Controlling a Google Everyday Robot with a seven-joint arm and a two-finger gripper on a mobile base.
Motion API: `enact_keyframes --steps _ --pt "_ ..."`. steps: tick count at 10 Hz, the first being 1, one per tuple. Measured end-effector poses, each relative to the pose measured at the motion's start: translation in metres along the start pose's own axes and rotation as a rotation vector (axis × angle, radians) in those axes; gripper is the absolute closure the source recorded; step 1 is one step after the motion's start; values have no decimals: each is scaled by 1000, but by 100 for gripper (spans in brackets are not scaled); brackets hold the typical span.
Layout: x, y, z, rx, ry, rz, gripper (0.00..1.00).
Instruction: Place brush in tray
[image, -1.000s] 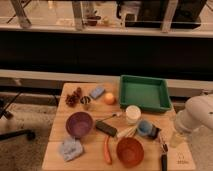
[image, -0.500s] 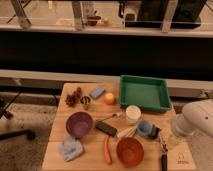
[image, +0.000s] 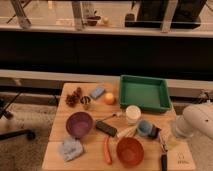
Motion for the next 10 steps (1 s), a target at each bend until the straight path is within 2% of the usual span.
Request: enact_keyframes --steps 4,7,10 --pt "13 10 14 -14 -6 22 20" --pt "24 15 33 -33 -20 64 20" --pt "21 13 47 -34 -33 106 20"
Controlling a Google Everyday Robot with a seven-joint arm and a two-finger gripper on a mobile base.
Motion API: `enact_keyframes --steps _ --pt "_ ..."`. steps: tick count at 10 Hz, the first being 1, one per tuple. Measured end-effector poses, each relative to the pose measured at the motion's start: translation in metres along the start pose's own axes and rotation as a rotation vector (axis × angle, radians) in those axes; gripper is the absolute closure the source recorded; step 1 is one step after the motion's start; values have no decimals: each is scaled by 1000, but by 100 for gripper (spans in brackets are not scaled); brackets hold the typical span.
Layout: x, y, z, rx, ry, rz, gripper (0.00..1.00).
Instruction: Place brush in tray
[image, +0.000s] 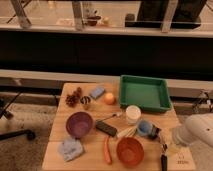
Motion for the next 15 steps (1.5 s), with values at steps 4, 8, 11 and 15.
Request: enact_keyframes --steps 4,8,11,15 --pt "-17 -2 12 1 -12 43 20" --pt "-25 2 21 1 -27 73 20" --pt "-29 3 29 1 -28 77 20" --pt "-32 3 36 1 -32 73 50"
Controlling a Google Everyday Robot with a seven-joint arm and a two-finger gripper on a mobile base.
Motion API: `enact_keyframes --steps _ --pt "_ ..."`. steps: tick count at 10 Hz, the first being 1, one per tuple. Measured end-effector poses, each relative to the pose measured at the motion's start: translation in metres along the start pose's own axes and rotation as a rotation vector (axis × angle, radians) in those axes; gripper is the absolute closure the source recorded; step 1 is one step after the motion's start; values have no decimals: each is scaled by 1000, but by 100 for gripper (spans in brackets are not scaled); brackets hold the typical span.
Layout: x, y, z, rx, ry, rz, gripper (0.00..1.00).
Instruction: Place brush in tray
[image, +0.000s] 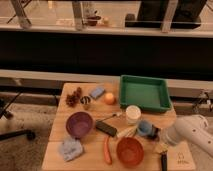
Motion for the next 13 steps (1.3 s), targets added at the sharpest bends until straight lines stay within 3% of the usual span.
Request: enact_keyframes --steps 5,13 --pt "-1 -1 -6 -2 -19 -2 98" --pt "-6 -10 -32 64 17 -30 100"
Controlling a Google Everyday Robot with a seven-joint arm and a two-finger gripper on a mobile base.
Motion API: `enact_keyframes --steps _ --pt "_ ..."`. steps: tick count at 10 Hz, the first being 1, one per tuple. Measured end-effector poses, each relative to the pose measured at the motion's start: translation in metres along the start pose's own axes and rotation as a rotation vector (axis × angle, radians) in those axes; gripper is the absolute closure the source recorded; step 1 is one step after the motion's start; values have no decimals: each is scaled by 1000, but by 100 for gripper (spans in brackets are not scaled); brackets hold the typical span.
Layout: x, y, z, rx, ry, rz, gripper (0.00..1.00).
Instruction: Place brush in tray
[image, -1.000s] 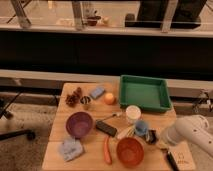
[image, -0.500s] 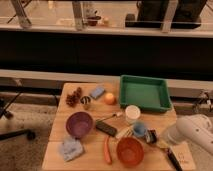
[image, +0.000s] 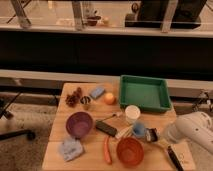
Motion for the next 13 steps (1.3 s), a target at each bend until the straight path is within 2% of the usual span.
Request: enact_keyframes --steps 4,8,13 --pt "5 -15 -19 39 23 -1 100" --pt "5 -33 -44 83 28 -12 100" --pt "-12 -51 -73 132 27 -79 100"
